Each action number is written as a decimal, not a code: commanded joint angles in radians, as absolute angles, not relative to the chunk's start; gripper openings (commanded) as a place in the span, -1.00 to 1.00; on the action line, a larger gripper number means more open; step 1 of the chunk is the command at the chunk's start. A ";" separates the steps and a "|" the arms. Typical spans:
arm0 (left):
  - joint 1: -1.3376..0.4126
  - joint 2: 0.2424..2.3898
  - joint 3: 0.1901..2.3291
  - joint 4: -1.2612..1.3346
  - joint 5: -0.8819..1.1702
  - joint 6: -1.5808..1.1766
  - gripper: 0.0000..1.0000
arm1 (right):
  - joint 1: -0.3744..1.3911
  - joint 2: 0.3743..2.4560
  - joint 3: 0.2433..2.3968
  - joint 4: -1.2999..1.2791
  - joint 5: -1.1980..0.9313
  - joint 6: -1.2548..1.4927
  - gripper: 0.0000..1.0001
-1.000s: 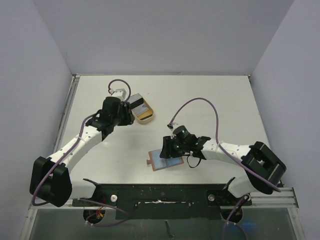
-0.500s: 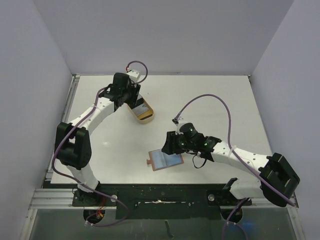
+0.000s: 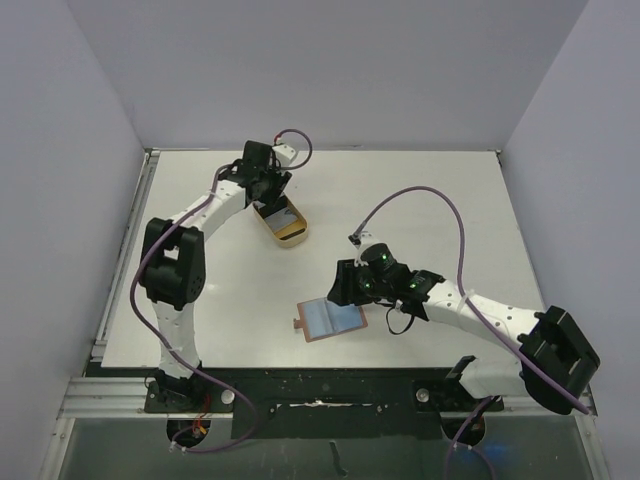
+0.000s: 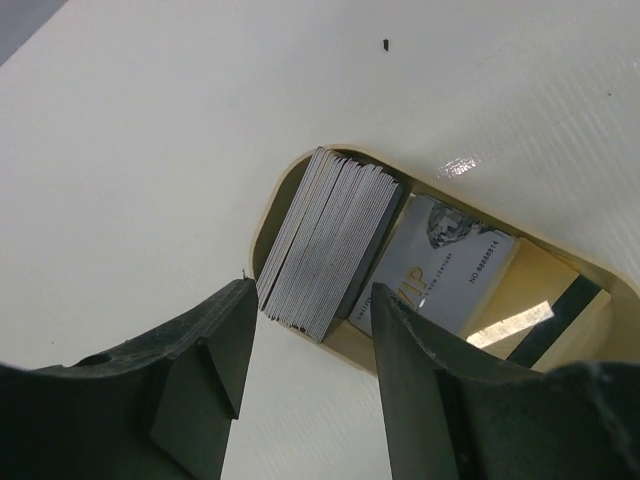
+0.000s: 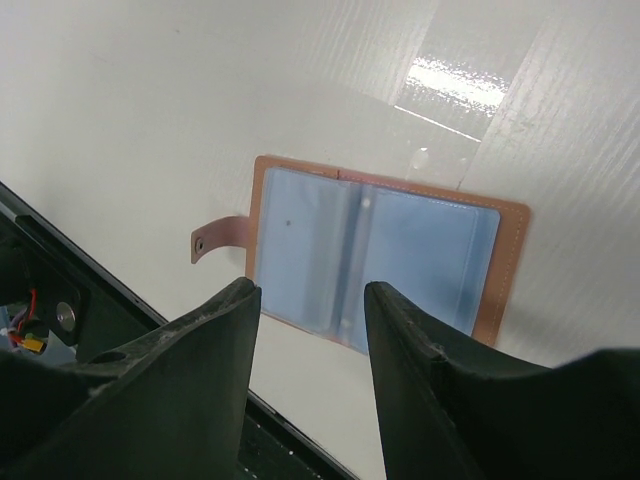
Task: Put the credit cards into the card holder
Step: Pick up the credit card from the storage box.
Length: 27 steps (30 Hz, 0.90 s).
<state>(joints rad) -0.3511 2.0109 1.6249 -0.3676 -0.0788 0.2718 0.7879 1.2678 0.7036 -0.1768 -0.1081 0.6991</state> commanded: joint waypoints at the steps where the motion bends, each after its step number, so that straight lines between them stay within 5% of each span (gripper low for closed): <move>1: -0.345 2.044 1.687 -0.363 -0.079 0.331 -0.05 | 0.778 1.271 0.775 -0.171 -0.092 0.697 -0.06; 27: -0.380 2.128 1.655 -0.304 -0.239 0.392 -0.17 | 0.770 1.264 0.790 -0.200 -0.079 0.696 -0.03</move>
<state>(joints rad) -0.3721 2.1174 1.6356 -0.3527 -0.1856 0.3607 0.7776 1.2751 0.7689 -0.2264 -0.0940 0.6987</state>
